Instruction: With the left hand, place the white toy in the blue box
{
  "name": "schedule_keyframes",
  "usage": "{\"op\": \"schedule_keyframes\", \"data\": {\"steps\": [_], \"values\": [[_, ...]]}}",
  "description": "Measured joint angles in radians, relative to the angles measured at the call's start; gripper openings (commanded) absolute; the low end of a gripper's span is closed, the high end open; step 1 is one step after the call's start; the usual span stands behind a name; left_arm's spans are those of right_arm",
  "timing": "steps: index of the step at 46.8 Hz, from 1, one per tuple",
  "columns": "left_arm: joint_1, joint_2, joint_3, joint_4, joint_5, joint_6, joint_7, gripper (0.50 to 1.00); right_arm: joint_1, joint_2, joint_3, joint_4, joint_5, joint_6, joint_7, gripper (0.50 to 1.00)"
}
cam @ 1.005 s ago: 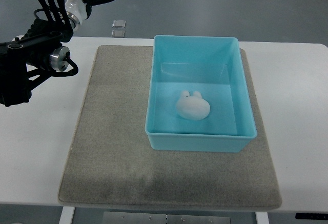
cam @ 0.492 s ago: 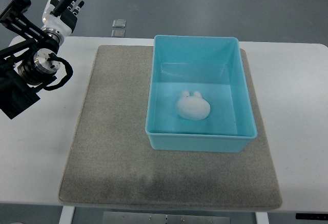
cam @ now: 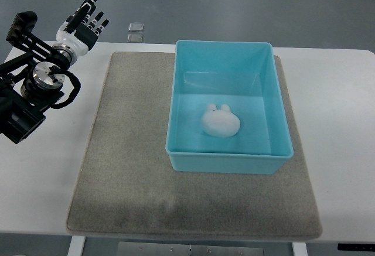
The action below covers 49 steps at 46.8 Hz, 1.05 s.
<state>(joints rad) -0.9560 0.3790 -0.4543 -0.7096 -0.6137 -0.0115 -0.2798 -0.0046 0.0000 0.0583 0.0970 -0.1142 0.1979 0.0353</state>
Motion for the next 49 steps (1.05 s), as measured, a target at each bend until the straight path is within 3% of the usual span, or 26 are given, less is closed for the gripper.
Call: {"op": "schedule_keyframes", "data": {"steps": [49], "values": [[0.027, -0.002, -0.012, 0.004, 0.02, -0.05, -0.019, 0.996, -0.001, 0.0, 0.002, 0.013, -0.004, 0.014, -0.003, 0.936]]}}
